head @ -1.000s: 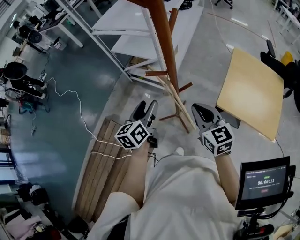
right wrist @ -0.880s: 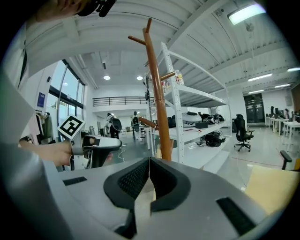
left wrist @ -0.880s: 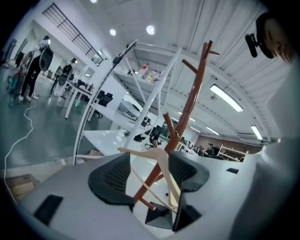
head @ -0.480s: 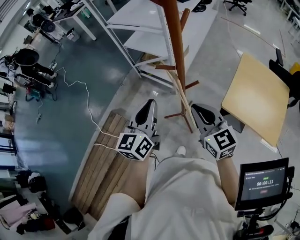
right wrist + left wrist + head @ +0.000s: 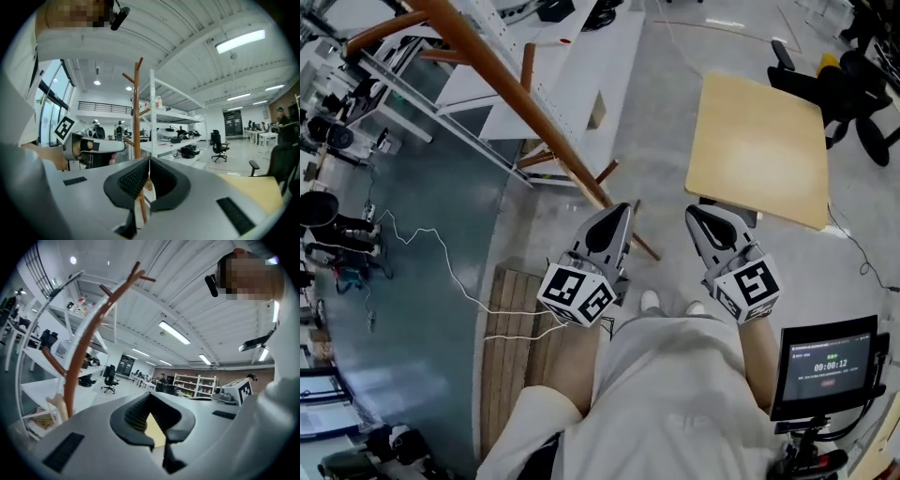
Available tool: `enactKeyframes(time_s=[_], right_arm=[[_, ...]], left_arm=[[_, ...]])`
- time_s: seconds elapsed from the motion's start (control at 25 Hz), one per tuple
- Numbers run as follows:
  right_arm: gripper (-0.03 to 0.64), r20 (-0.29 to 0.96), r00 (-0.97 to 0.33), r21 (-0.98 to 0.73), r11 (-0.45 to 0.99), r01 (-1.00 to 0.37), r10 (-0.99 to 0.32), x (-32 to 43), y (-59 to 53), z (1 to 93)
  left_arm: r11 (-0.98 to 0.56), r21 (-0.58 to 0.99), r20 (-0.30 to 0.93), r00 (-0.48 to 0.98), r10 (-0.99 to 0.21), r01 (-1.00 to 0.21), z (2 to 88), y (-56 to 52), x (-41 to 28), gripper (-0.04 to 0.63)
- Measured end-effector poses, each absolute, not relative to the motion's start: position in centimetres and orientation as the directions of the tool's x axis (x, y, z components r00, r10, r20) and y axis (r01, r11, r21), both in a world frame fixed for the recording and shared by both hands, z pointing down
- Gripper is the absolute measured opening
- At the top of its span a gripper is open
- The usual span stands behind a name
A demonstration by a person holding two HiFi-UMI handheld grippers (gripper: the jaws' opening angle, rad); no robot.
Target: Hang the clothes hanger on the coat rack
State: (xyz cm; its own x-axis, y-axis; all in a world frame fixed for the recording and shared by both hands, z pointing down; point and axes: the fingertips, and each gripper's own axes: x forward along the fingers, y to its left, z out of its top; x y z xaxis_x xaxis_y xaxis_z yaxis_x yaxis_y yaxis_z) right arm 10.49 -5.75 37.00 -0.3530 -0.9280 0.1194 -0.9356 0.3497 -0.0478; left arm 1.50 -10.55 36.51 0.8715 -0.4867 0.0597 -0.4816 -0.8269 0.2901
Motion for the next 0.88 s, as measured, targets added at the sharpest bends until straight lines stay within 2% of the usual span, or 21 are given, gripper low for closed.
enactKeyframes(time_s=[0.2,0.4,0.68,0.88], right_arm=[[0.012,0.131,-0.152,-0.029,0.149,-0.988,-0.98,17.6,-0.3,36.4],[0.012,0.141,-0.02,-0.004,0.02,-1.0,-0.99,22.1,3.9,35.9],[0.012,0.138,0.059,-0.014,-0.061,-0.998,-0.989,25.1,7.0,36.1],[0.012,0.146,0.056,-0.029,-0.061,-0.998,-0.988,25.6,7.0,36.6]], left_arm=[[-0.905,0.307,0.075,0.955,-0.288,-0.297,36.6,-6.3,9.7,0.006],[-0.932,0.313,0.098,0.982,-0.159,-0.183,36.8,-3.0,15.1,0.006],[-0.94,0.33,0.12,0.992,-0.044,-0.082,37.2,0.1,18.2,0.006],[-0.926,0.362,0.164,0.985,-0.048,-0.105,38.1,-0.1,18.1,0.006]])
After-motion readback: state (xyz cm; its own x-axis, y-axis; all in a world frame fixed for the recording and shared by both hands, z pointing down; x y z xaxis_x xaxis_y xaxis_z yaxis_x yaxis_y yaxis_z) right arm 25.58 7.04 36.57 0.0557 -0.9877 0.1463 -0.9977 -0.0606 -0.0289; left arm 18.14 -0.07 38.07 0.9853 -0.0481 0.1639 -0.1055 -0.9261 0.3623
